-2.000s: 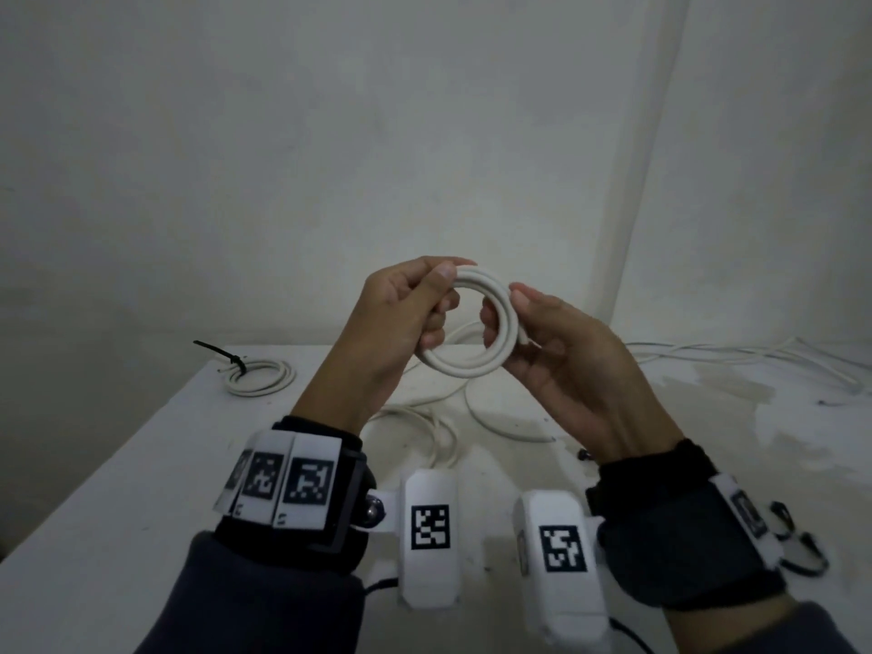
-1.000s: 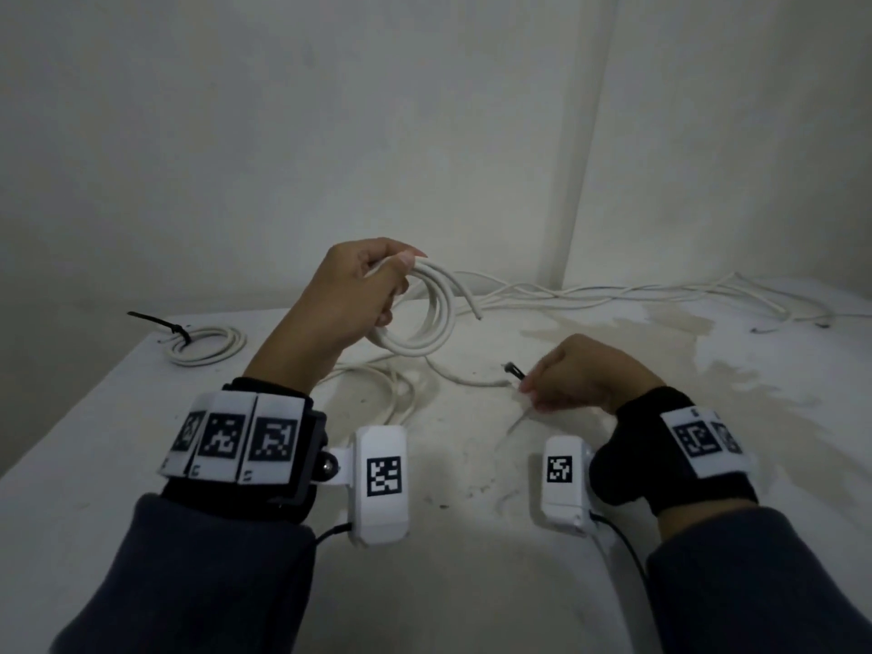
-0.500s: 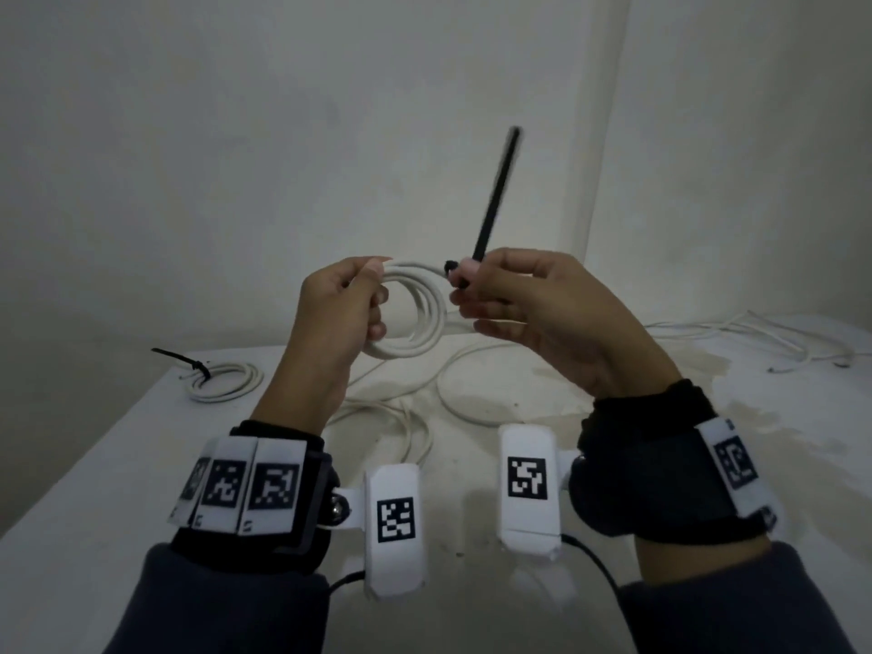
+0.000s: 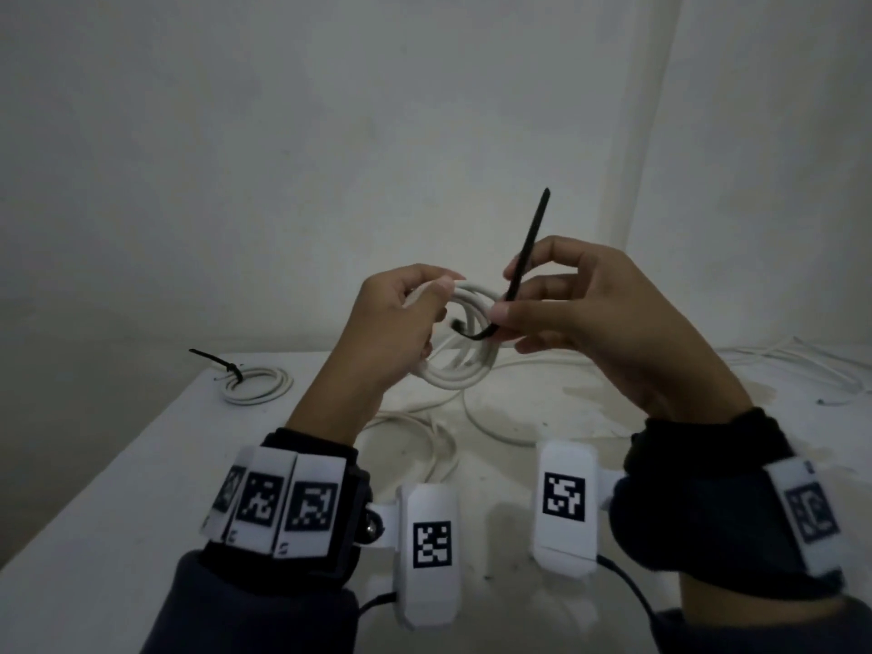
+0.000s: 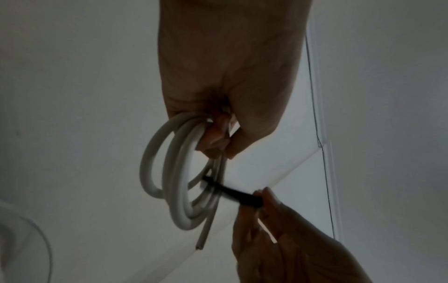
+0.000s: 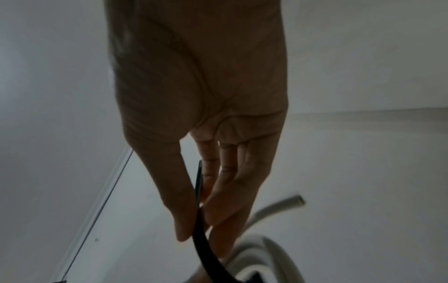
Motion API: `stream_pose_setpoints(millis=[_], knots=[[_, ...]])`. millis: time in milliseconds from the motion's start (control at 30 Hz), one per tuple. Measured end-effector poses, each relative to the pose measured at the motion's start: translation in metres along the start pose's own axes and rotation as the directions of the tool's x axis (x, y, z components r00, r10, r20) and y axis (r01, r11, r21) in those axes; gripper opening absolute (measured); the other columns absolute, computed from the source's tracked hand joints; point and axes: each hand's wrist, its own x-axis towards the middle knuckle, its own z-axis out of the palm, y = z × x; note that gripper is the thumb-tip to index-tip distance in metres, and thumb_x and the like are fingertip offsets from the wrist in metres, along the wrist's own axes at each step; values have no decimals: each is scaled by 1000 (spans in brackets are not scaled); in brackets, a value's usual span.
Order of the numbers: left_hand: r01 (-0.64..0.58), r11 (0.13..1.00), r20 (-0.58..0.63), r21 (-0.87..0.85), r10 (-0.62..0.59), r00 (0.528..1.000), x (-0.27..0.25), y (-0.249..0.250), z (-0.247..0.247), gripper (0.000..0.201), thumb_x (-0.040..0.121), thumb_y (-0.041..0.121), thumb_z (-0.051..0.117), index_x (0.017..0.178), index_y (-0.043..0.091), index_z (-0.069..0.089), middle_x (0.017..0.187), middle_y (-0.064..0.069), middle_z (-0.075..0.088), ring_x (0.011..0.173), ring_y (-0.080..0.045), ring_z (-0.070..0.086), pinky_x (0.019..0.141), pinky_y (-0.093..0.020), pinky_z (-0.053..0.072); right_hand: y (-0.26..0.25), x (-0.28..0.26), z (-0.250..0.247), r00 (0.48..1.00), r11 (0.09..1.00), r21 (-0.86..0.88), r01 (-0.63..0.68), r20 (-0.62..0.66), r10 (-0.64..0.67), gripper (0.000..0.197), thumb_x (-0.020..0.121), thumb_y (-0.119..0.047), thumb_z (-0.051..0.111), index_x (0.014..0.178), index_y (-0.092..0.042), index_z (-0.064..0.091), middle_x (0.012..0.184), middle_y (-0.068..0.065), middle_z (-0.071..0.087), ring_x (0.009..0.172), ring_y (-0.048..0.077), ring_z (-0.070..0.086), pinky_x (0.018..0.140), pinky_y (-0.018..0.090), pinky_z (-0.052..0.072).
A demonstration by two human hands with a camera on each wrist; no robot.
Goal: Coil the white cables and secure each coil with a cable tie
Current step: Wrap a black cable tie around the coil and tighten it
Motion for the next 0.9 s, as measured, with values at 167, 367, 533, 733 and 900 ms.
stream_pose_setpoints(millis=[167, 367, 533, 733, 900], knots=[[-21, 999, 32, 49, 20, 999, -3, 6, -3, 20, 96, 20, 52, 99, 12, 71, 61, 4, 48, 41, -1, 37, 44, -17, 35, -8, -6, -3, 999, 996, -91, 12, 50, -7, 22, 73, -4, 77, 88, -11, 62, 71, 8, 73, 73, 24, 74, 56, 21, 52], [-3, 999, 104, 35, 0, 995, -5, 9, -2, 20, 97, 19, 50, 96, 13, 69, 58, 5, 46, 40, -2, 35, 43, -17, 34, 2, 7, 11, 990, 969, -213, 122, -46, -134, 22, 68, -2, 82, 82, -9, 66, 73, 11, 70, 64, 19, 71, 54, 22, 51], [31, 997, 142, -75, -20, 990, -4, 8, -6, 19, 98, 17, 48, 90, 13, 65, 50, 11, 43, 38, -1, 32, 40, -14, 30, 9, 19, 19, 940, 853, -466, 233, -116, -320, 20, 64, -21, 87, 73, -29, 70, 82, -5, 68, 76, 9, 59, 66, 24, 43], [136, 944, 167, -300, -88, 982, -4, 11, -1, 14, 100, 15, 44, 95, 8, 55, 47, 12, 40, 38, -1, 29, 37, -13, 28, 14, 23, 20, 888, 802, -503, 322, -133, -440, 22, 67, -19, 86, 87, -15, 77, 84, -6, 74, 78, 5, 70, 75, 25, 57], [164, 916, 131, -365, -124, 984, -3, 11, 2, 11, 100, 17, 44, 101, 8, 49, 50, 9, 41, 40, -2, 29, 38, -14, 29, 20, 28, 23, 874, 788, -505, 352, -125, -470, 19, 73, -18, 82, 89, -16, 72, 87, -8, 72, 81, 6, 70, 77, 29, 58]])
